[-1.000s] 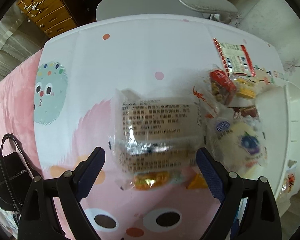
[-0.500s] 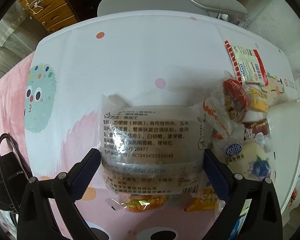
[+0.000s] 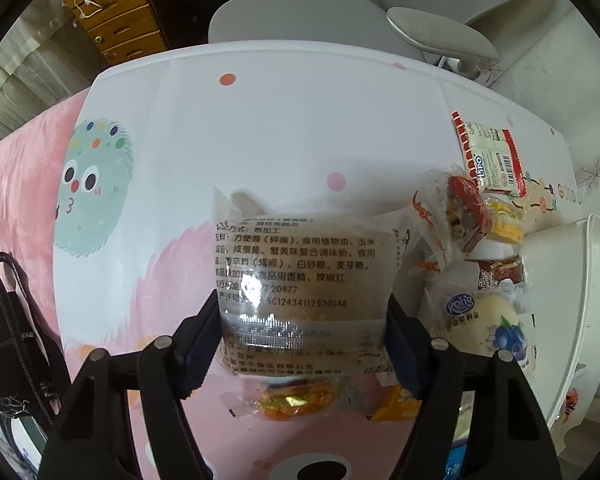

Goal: Organize snacks
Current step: 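Grasp clear printed bread bag with left tool while right tool grasps blue snowflake packet, then carry the bread bag with left tool while right tool carries the blue packet to tray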

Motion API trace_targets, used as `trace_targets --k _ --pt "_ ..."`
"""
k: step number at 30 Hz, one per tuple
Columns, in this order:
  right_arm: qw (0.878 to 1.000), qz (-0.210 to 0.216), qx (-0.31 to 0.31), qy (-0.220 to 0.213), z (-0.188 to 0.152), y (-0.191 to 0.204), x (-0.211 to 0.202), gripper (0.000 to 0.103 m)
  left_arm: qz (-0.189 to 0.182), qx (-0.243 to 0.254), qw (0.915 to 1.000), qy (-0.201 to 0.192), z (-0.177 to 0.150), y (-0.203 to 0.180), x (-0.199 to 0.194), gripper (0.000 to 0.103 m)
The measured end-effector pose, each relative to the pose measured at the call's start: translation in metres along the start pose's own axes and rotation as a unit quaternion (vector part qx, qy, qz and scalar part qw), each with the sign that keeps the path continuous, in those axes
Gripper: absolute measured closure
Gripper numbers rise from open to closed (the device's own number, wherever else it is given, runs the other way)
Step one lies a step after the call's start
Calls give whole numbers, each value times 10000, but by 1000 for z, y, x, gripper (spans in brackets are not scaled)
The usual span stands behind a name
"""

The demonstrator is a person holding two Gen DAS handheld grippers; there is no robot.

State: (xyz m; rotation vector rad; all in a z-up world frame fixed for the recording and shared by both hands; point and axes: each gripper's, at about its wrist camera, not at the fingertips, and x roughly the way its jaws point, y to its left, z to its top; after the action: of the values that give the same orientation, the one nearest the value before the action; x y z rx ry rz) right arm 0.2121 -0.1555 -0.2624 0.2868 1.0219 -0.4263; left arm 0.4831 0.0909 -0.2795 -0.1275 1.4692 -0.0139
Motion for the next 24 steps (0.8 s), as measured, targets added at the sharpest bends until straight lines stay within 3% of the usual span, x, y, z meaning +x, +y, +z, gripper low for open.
trace_targets --k 5,10,24 --pt "9999 25 102 119 0 -3 -2 71 -34 -193 9997 163 -4 15 -6 32" --pt "9997 187 134 128 -4 -2 -10 72 -47 -204 9998 56 -18 28 -22 32" --pt "9979 554 -121 -312 -8 20 -65 74 -472 -32 9989 -44 -81 51 -88 31"
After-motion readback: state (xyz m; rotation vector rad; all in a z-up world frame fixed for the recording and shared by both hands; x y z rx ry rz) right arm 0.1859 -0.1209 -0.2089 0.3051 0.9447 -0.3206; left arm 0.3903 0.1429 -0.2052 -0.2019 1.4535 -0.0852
